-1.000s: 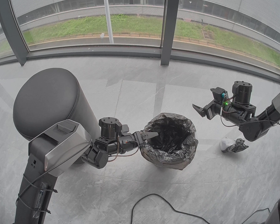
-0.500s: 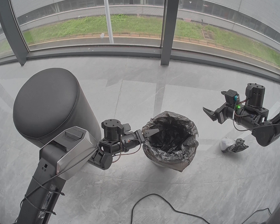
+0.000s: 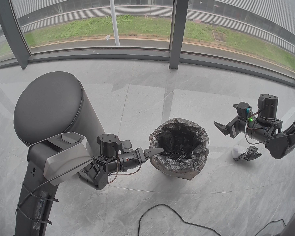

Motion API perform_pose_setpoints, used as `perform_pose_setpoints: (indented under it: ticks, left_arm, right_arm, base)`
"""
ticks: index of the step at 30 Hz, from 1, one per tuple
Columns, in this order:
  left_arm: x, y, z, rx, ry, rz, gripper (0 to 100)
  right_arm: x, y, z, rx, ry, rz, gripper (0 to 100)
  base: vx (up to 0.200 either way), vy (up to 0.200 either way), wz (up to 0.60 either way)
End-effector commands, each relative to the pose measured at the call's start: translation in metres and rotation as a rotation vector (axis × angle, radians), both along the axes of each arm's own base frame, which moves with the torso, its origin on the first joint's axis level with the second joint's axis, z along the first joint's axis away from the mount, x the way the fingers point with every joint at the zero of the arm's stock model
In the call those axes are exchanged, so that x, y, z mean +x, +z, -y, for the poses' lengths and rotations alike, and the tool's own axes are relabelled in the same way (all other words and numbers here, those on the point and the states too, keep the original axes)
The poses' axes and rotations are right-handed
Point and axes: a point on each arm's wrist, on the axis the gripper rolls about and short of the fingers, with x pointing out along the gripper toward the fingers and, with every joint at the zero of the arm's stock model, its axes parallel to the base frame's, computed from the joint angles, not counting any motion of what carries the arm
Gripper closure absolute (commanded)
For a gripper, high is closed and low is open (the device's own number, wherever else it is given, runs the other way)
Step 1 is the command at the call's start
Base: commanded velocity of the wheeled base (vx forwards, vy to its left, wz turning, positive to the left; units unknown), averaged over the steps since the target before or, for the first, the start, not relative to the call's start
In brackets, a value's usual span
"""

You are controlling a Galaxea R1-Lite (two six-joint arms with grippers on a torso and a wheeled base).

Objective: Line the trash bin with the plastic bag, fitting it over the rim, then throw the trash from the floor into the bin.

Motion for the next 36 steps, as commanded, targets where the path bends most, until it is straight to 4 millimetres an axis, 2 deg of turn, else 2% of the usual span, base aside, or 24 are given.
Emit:
perform_pose_setpoints:
  ticks: [1, 3, 7, 8, 9, 10, 11, 12, 14, 17, 19, 21, 22, 25, 31, 36]
  left_arm:
    - [-0.022, 0.026, -0.01, -0.017, -0.013, 0.026, 0]
    - [-0.027, 0.032, -0.012, -0.021, -0.013, 0.036, 0]
    - [-0.034, 0.05, -0.017, -0.043, -0.009, 0.083, 0]
    - [-0.034, 0.05, -0.017, -0.043, -0.009, 0.083, 0]
    - [-0.038, 0.061, -0.019, -0.055, -0.004, 0.11, 0]
    - [-0.038, 0.061, -0.019, -0.056, -0.004, 0.111, 0]
    - [-0.042, 0.069, -0.021, -0.063, 0.001, 0.126, 0]
    - [-0.042, 0.07, -0.021, -0.062, 0.0, 0.127, 0]
    - [-0.052, 0.08, -0.025, -0.064, 0.0, 0.131, 0]
    - [-0.062, 0.094, -0.029, -0.068, 0.005, 0.141, 0]
    - [-0.068, 0.107, -0.033, -0.078, 0.007, 0.161, 0]
    - [-0.072, 0.117, -0.037, -0.088, 0.015, 0.177, 0]
    - [-0.072, 0.119, -0.037, -0.091, 0.015, 0.18, 0]
    - [-0.076, 0.136, -0.051, -0.107, 0.088, 0.21, 0]
    - [-0.081, 0.137, -0.056, -0.12, 0.192, 0.167, 0]
    - [-0.086, 0.139, -0.049, -0.158, 0.178, 0.117, 0]
  right_arm:
    - [-0.013, -0.023, 0.003, -0.017, -0.003, -0.095, 0]
    - [-0.016, -0.026, 0.006, -0.02, -0.014, -0.11, 0]
    - [-0.013, -0.029, 0.029, -0.018, -0.087, -0.122, 0]
    - [-0.013, -0.029, 0.029, -0.018, -0.087, -0.122, 0]
    - [-0.01, -0.032, 0.047, -0.018, -0.139, -0.129, 0]
    - [-0.01, -0.032, 0.048, -0.018, -0.143, -0.131, 0]
    - [-0.007, -0.039, 0.068, -0.02, -0.196, -0.15, 0]
    - [-0.007, -0.04, 0.07, -0.02, -0.201, -0.151, 0]
    - [0.0, -0.051, 0.103, -0.03, -0.28, -0.173, 0]
    - [0.013, -0.061, 0.135, -0.075, -0.309, -0.174, 0]
    - [0.025, -0.076, 0.161, -0.123, -0.311, -0.19, 0]
    - [0.035, -0.088, 0.177, -0.142, -0.311, -0.206, 0]
    - [0.037, -0.09, 0.178, -0.144, -0.31, -0.21, 0]
    - [0.062, -0.119, 0.191, -0.158, -0.302, -0.24, 0]
    - [0.088, -0.156, 0.202, -0.179, -0.288, -0.291, 0]
    - [0.099, -0.157, 0.222, -0.288, -0.239, -0.348, 0]
  base:
    - [0.0, 0.0, 0.0]
    - [0.0, 0.0, 0.0]
    - [0.0, 0.0, 0.0]
    - [0.0, 0.0, 0.0]
    - [0.0, 0.0, 0.0]
    - [0.0, 0.0, 0.0]
    - [0.0, 0.0, 0.0]
    - [0.0, 0.0, 0.0]
    - [0.0, 0.0, 0.0]
    - [0.0, 0.0, 0.0]
    - [0.0, 0.0, 0.0]
    - [0.0, 0.0, 0.0]
    - [0.0, 0.0, 0.0]
    - [0.0, 0.0, 0.0]
    - [0.0, 0.0, 0.0]
    - [0.0, -0.12, 0.0]
